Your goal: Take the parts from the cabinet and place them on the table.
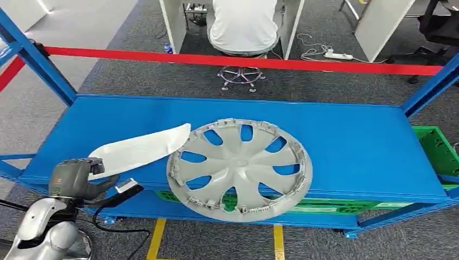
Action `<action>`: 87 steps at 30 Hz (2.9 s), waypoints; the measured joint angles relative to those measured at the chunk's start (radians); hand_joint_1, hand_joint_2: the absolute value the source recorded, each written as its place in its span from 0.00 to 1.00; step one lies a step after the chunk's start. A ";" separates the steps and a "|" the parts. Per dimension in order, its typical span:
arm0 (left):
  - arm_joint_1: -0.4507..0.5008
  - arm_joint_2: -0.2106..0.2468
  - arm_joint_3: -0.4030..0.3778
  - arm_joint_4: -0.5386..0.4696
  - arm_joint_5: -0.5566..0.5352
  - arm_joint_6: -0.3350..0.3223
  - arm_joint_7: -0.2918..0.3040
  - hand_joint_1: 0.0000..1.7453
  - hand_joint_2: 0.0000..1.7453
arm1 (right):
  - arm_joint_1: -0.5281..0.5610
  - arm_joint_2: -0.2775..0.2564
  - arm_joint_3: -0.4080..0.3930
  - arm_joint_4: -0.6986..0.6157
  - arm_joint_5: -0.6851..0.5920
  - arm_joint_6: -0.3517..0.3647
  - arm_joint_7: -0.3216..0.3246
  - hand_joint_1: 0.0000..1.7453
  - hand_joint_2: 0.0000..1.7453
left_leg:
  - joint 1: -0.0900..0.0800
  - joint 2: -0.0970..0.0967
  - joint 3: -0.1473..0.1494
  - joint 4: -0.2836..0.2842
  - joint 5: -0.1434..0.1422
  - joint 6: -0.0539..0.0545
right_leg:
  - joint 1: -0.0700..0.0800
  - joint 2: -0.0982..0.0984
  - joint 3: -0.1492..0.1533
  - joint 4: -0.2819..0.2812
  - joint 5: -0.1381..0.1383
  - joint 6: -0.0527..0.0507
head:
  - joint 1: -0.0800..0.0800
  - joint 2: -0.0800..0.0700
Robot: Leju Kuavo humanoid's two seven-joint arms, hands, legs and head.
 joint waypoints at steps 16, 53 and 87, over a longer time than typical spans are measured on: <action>0.001 0.000 -0.005 0.000 0.004 -0.010 0.000 1.00 1.00 | 0.000 0.000 0.010 0.000 -0.008 -0.001 0.000 0.00 0.00 | 0.000 0.000 0.000 0.000 0.000 0.000 | 0.000 0.000 0.000 0.000 0.000 0.000 | 0.000 0.000; 0.076 -0.002 -0.059 -0.077 0.117 0.030 -0.169 1.00 1.00 | -0.002 0.000 0.052 0.000 -0.045 -0.001 -0.006 0.00 0.00 | 0.000 0.000 -0.001 0.000 -0.002 -0.001 | 0.000 0.002 -0.001 0.000 -0.001 0.000 | 0.000 0.000; 0.335 -0.056 -0.145 -0.273 0.047 0.359 -0.338 1.00 1.00 | -0.007 -0.006 0.074 0.006 -0.137 0.034 -0.145 0.00 0.00 | -0.001 0.006 -0.084 0.278 -0.184 -0.030 | -0.003 -0.003 -0.082 0.029 0.065 -0.040 | 0.002 0.000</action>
